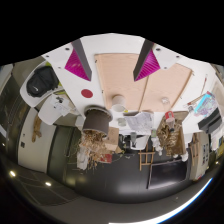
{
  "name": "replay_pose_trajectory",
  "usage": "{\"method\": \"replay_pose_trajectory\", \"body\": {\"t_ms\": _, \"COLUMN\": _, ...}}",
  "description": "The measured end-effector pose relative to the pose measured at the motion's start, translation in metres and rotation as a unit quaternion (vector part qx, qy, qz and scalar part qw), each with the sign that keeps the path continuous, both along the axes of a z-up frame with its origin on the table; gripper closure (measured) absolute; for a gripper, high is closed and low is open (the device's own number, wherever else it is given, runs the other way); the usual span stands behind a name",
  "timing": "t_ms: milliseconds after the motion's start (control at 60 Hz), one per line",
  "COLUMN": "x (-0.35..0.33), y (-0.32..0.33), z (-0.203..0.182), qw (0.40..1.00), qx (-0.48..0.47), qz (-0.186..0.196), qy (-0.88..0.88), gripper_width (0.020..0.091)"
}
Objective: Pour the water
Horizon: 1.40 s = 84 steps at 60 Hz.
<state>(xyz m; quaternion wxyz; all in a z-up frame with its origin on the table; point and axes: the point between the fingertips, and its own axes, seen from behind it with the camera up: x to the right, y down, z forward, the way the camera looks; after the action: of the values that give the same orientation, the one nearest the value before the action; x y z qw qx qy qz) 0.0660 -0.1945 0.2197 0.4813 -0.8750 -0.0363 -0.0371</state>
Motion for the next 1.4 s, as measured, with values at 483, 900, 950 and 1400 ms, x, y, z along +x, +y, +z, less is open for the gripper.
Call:
{"method": "replay_pose_trajectory", "body": {"t_ms": 483, "x": -0.221, "y": 0.045, "z": -0.029, "qw": 0.999, "qx": 0.003, "qz": 0.041, "qy": 0.004, "gripper_width": 0.0247}}
{"method": "replay_pose_trajectory", "body": {"t_ms": 900, "x": -0.351, "y": 0.185, "z": -0.097, "qw": 0.995, "qx": 0.059, "qz": 0.069, "qy": 0.044, "gripper_width": 0.0252}}
{"method": "replay_pose_trajectory", "body": {"t_ms": 950, "x": -0.357, "y": 0.207, "z": -0.103, "qw": 0.994, "qx": 0.069, "qz": 0.068, "qy": 0.052, "gripper_width": 0.0254}}
{"method": "replay_pose_trajectory", "body": {"t_ms": 1400, "x": -0.386, "y": 0.324, "z": -0.149, "qw": 0.991, "qx": 0.099, "qz": 0.057, "qy": 0.066, "gripper_width": 0.0657}}
